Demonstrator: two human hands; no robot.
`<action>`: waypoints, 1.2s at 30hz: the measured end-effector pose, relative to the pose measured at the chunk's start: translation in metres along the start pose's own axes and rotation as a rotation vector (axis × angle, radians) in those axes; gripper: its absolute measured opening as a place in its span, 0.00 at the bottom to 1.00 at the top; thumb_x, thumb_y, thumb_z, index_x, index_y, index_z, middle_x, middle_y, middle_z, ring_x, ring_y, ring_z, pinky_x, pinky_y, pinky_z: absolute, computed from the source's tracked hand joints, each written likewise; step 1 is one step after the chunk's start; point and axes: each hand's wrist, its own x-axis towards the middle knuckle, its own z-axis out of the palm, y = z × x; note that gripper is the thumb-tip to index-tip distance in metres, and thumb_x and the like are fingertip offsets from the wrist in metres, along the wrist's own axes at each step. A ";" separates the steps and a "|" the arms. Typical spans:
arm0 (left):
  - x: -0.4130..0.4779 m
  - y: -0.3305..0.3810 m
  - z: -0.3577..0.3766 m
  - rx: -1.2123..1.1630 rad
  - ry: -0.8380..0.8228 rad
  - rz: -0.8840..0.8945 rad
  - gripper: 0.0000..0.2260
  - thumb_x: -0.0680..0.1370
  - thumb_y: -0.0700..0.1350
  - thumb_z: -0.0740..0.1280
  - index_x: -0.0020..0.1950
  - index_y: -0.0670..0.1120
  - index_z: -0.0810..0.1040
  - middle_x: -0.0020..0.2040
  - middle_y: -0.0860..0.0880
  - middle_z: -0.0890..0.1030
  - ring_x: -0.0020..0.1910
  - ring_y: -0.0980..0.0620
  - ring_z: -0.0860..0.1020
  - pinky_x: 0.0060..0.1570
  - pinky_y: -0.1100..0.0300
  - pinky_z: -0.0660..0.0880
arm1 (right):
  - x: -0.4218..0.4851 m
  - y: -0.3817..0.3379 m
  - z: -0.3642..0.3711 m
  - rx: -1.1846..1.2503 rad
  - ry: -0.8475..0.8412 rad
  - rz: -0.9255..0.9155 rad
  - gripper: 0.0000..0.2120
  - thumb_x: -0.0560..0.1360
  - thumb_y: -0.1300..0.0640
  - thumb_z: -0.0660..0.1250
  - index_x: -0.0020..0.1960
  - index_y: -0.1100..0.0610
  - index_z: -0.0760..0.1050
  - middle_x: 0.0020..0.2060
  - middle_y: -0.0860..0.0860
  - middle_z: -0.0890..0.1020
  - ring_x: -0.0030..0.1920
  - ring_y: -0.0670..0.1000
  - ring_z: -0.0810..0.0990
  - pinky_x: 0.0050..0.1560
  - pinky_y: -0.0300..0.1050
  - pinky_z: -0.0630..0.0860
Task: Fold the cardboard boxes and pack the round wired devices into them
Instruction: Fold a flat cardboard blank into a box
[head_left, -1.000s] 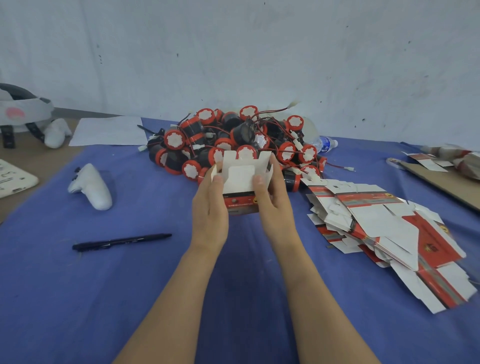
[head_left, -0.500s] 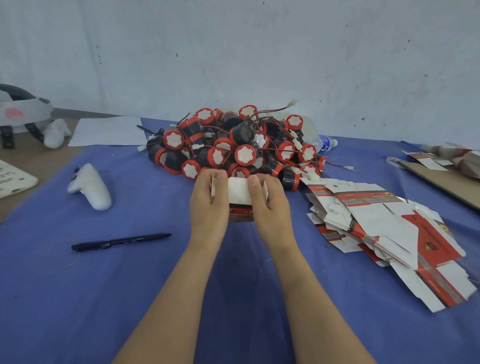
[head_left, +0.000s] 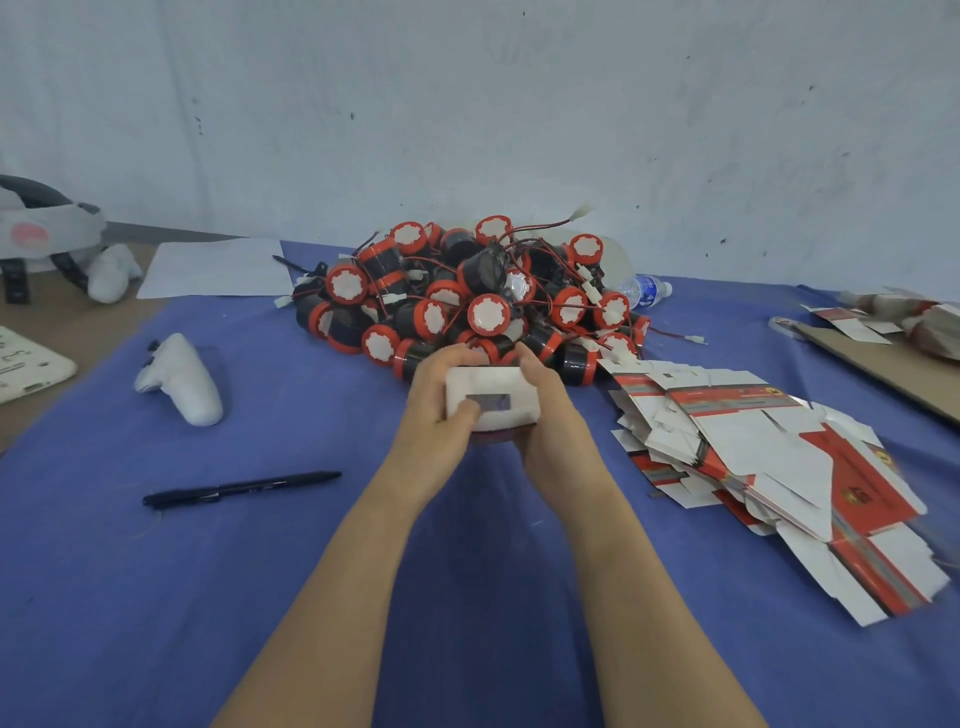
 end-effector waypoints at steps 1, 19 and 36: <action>-0.001 -0.001 0.001 0.078 -0.042 0.036 0.24 0.76 0.29 0.57 0.55 0.60 0.68 0.61 0.59 0.68 0.62 0.59 0.69 0.56 0.68 0.73 | 0.000 -0.001 -0.003 -0.018 0.000 0.004 0.25 0.73 0.45 0.66 0.68 0.48 0.70 0.65 0.52 0.76 0.64 0.53 0.76 0.63 0.52 0.74; 0.000 -0.006 -0.006 -0.003 -0.045 -0.047 0.10 0.78 0.37 0.64 0.48 0.53 0.69 0.64 0.59 0.66 0.66 0.56 0.67 0.49 0.71 0.73 | -0.004 -0.005 -0.025 0.336 -0.221 0.180 0.22 0.73 0.53 0.67 0.66 0.53 0.74 0.61 0.58 0.75 0.59 0.58 0.68 0.71 0.57 0.60; 0.000 0.000 -0.002 -0.036 -0.160 -0.206 0.23 0.79 0.40 0.57 0.70 0.61 0.64 0.72 0.56 0.66 0.68 0.55 0.67 0.62 0.65 0.70 | 0.001 0.000 -0.025 0.164 -0.123 0.135 0.20 0.75 0.71 0.57 0.63 0.60 0.75 0.58 0.61 0.80 0.63 0.62 0.76 0.67 0.58 0.70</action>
